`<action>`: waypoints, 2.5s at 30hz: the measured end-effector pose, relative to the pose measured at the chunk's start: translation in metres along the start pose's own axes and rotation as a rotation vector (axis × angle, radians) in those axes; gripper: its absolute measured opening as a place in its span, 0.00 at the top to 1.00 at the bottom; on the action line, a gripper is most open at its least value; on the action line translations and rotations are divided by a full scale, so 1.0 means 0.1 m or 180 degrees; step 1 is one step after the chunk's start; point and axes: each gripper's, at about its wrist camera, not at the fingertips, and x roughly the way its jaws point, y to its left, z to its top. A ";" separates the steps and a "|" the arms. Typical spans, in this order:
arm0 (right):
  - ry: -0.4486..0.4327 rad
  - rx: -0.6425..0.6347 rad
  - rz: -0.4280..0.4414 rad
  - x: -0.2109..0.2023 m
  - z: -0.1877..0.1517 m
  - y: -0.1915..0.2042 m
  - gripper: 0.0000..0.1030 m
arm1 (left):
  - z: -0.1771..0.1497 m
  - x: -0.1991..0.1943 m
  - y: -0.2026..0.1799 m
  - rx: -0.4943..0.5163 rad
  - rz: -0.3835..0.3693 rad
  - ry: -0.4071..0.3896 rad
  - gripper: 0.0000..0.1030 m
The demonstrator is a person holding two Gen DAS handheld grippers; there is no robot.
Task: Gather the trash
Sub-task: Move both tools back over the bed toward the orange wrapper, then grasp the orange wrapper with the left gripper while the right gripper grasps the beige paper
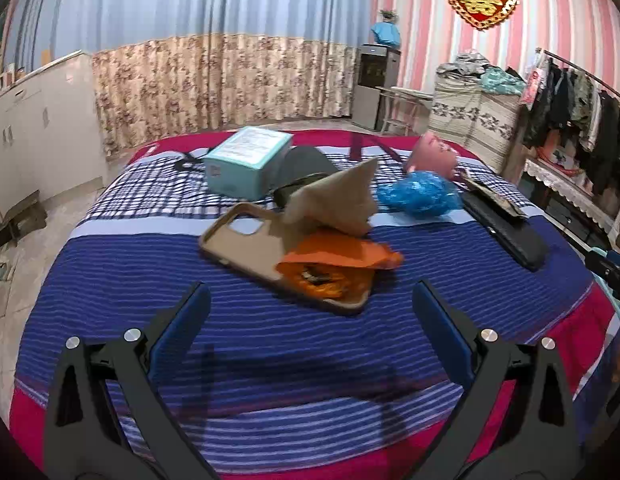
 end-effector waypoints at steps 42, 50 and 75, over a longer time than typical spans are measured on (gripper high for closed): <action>0.0319 -0.0379 0.0273 0.30 -0.04 1.09 0.05 | 0.27 0.01 0.49 0.0006 -0.0541 0.0150 0.93; 0.0328 -0.0515 0.0610 0.45 0.14 1.68 0.05 | 0.41 -0.18 1.04 -0.0133 -0.0131 -0.0100 0.93; 0.0660 -0.0281 0.1380 0.75 0.24 2.17 0.95 | 0.53 -0.14 0.99 -0.0110 -0.0172 -0.0137 0.93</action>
